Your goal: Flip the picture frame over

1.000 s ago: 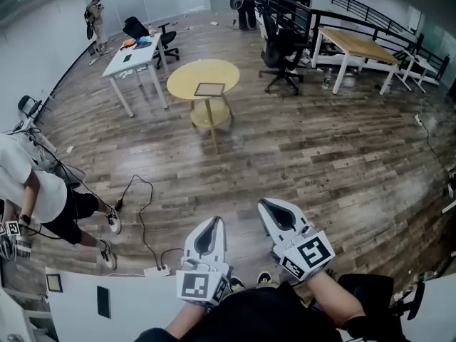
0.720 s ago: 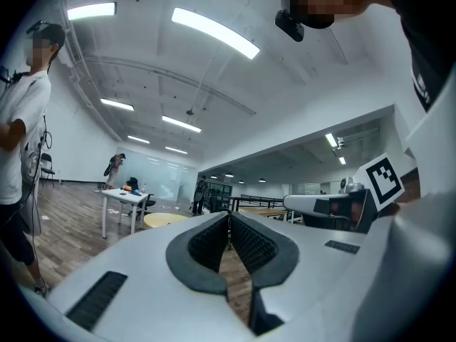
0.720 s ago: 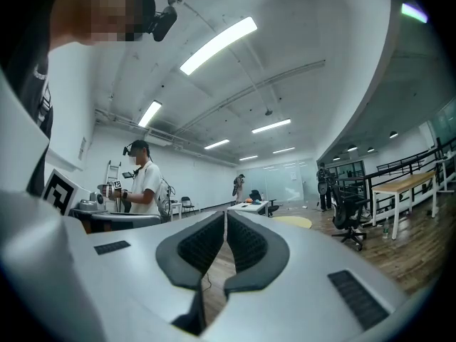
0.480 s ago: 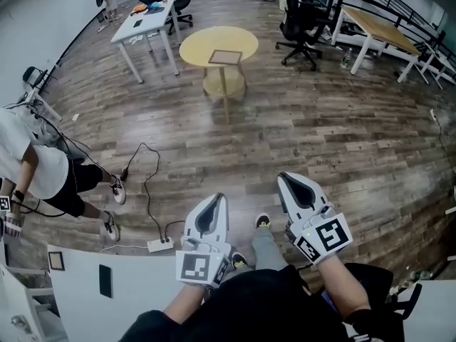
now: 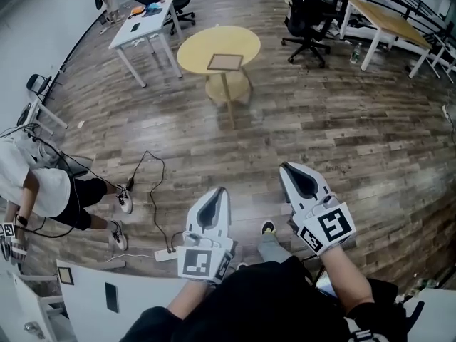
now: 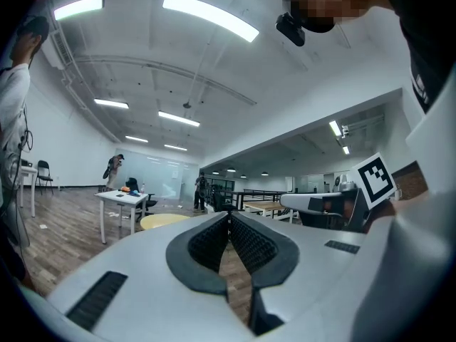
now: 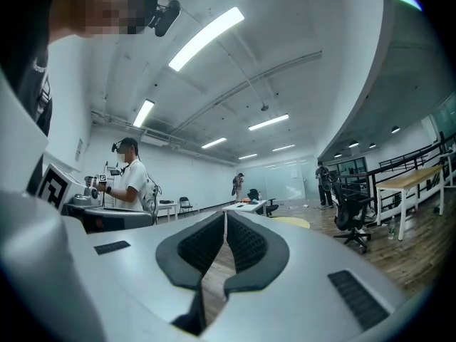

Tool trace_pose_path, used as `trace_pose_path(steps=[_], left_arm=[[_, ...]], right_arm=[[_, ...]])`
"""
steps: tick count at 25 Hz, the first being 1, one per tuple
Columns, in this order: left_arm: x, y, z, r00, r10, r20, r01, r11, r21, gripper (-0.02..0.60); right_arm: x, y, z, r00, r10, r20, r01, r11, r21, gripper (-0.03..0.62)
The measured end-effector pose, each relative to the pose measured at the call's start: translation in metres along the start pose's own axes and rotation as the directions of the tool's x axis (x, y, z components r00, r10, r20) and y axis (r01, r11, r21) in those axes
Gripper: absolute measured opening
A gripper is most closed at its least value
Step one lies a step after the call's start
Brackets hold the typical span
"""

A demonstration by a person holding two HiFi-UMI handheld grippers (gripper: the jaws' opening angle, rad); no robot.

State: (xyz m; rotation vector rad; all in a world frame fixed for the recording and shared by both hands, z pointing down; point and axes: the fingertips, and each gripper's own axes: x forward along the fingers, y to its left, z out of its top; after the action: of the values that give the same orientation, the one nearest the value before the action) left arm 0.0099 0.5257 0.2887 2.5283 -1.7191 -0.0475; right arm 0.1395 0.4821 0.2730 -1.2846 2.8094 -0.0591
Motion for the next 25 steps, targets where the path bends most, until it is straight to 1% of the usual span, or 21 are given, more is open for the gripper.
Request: trace_pose_path(steps=[3, 6, 11, 15, 17, 25], left_arm=[[0.040, 0.000, 0.003, 1.000, -0.003, 0.004, 0.003, 1.000, 0.008, 0.031], [0.079, -0.003, 0.005, 1.000, 0.000, 0.001, 0.000, 1.000, 0.015, 0.031], [0.128, -0.004, 0.010, 1.000, 0.016, -0.004, -0.016, 0.999, 0.039, 0.031], [0.153, -0.002, 0.006, 0.999, 0.031, -0.020, -0.030, 0.998, 0.050, 0.031], [0.165, 0.000, 0.003, 0.999, 0.032, -0.024, -0.030, 0.998, 0.051, 0.031], [0.211, 0.023, -0.001, 0.999, 0.027, -0.040, -0.025, 0.998, 0.060, 0.031]], right_arm=[[0.018, -0.038, 0.002, 1.000, -0.008, 0.005, 0.008, 1.000, 0.004, 0.023], [0.034, -0.073, 0.002, 1.000, 0.003, 0.013, -0.003, 1.000, 0.011, 0.023], [0.057, -0.117, 0.004, 1.000, 0.018, 0.026, -0.018, 0.999, 0.027, 0.023], [0.069, -0.138, 0.004, 0.999, 0.028, 0.030, -0.029, 0.999, 0.042, 0.023], [0.077, -0.147, 0.003, 0.999, 0.031, 0.032, -0.032, 0.999, 0.031, 0.023], [0.124, -0.170, -0.011, 0.999, 0.043, -0.004, -0.043, 0.999, 0.033, 0.023]])
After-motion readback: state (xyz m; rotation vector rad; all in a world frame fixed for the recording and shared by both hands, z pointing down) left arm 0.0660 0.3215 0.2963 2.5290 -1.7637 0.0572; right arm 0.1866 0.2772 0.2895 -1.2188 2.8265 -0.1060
